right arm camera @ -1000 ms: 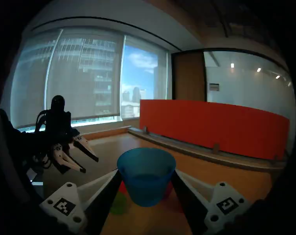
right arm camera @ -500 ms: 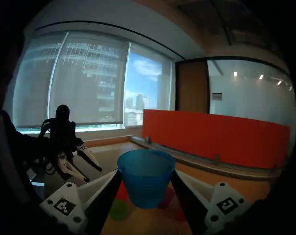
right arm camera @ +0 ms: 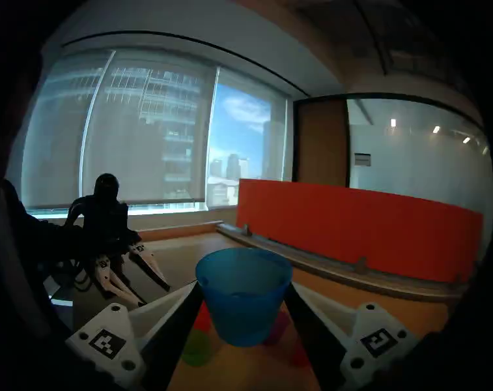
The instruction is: Pour water
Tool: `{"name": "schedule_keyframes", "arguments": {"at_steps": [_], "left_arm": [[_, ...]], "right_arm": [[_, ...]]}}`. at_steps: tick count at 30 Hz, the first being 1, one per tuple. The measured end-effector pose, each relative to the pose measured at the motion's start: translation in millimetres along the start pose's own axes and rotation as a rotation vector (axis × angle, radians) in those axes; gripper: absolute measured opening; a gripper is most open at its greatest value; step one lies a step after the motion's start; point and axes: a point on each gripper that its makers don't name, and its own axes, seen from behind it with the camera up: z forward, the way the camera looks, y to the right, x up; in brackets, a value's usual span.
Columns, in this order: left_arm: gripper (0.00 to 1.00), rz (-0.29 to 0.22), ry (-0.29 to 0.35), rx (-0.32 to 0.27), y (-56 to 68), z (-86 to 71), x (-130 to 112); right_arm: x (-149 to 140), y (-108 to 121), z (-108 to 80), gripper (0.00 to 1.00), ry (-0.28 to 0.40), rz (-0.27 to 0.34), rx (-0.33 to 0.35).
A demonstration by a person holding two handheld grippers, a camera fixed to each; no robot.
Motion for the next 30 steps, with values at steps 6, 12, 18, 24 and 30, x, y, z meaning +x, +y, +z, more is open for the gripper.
{"name": "schedule_keyframes", "arguments": {"at_steps": [6,12,18,24,30], "left_arm": [[0.86,0.031,-0.041,-0.009,4.5,13.8,-9],[0.86,0.055,-0.085,-0.024,9.1,30.4,-20],[0.86,0.063,-0.113,-0.051,14.9,44.0,-26],[0.86,0.076,-0.14,-0.062,16.0,57.4,-29],[0.86,0.084,-0.164,-0.072,17.6,70.7,-34]], "right_arm": [[-3,0,-0.4,0.88,-0.008,-0.006,-0.002],[-6,3,-1.8,0.89,-0.012,-0.004,-0.004],[-8,7,-4.2,0.89,-0.014,-0.001,-0.008],[-11,12,-5.0,0.89,-0.017,0.0,-0.013],[-16,16,-8.1,0.89,-0.023,0.003,-0.018]]}}
